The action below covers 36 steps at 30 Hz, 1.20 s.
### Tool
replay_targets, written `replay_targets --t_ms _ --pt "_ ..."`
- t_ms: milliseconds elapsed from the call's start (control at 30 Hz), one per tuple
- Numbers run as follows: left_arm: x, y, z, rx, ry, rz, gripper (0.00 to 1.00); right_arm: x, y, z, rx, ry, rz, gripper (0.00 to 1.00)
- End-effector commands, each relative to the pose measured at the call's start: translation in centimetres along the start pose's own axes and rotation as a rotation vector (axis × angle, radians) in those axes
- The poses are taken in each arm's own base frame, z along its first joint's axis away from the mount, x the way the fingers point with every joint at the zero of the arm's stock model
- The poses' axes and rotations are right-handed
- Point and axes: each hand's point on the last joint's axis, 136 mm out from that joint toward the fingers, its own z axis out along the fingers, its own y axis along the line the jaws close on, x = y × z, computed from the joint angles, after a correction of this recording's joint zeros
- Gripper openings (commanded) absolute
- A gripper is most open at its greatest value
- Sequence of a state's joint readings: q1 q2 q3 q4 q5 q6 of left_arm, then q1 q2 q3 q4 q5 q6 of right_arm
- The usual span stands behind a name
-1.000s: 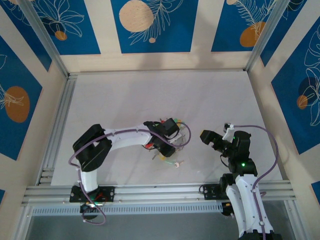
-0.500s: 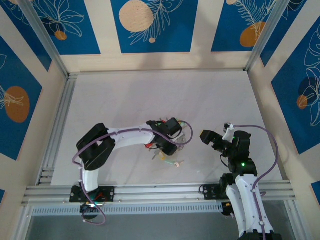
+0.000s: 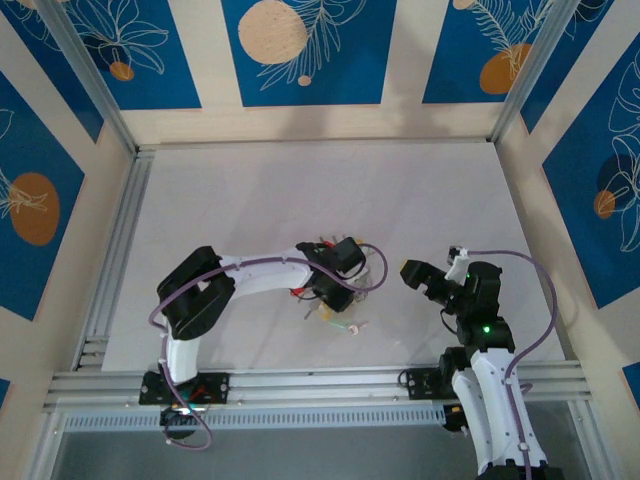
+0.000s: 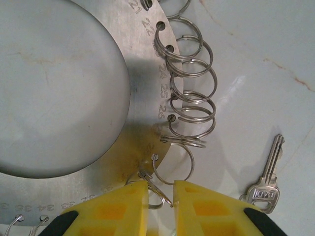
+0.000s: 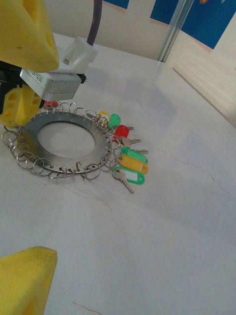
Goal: Put the keys on the keyring
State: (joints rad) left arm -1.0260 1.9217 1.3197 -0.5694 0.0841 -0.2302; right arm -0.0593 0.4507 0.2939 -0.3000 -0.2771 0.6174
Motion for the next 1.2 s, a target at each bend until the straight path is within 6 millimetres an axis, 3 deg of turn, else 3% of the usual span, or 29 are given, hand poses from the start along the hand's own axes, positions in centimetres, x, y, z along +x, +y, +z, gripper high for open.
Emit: replay_targets --t_ms 0,233,367,500,867,1000,1167 --pt "0.0 -0.2 0.0 -0.012 0.016 0.006 0.19 0.1 -0.2 0.1 0.001 -0.005 -0.013 0.92" --pt "0.2 0.0 -0.1 -0.024 0.024 0.009 0.16 0.1 -0.2 0.1 0.001 -0.004 -0.012 0.92" --pt "0.3 0.0 -0.1 -0.024 0.031 0.009 0.23 0.1 -0.2 0.1 0.000 -0.003 -0.013 0.92" --pt "0.7 0.2 0.3 -0.035 0.040 0.011 0.23 0.1 -0.2 0.1 -0.001 -0.002 -0.014 0.92" --pt "0.6 0.2 0.1 -0.037 0.034 0.014 0.08 0.1 -0.1 0.1 -0.003 -0.004 -0.017 0.92" --pt "0.7 0.5 -0.7 -0.054 0.024 0.016 0.00 0.2 -0.1 0.0 -0.005 -0.005 -0.017 0.92" --pt "0.4 1.0 -3.3 -0.081 -0.011 0.051 0.00 0.2 0.2 -0.1 -0.019 -0.006 -0.025 0.92"
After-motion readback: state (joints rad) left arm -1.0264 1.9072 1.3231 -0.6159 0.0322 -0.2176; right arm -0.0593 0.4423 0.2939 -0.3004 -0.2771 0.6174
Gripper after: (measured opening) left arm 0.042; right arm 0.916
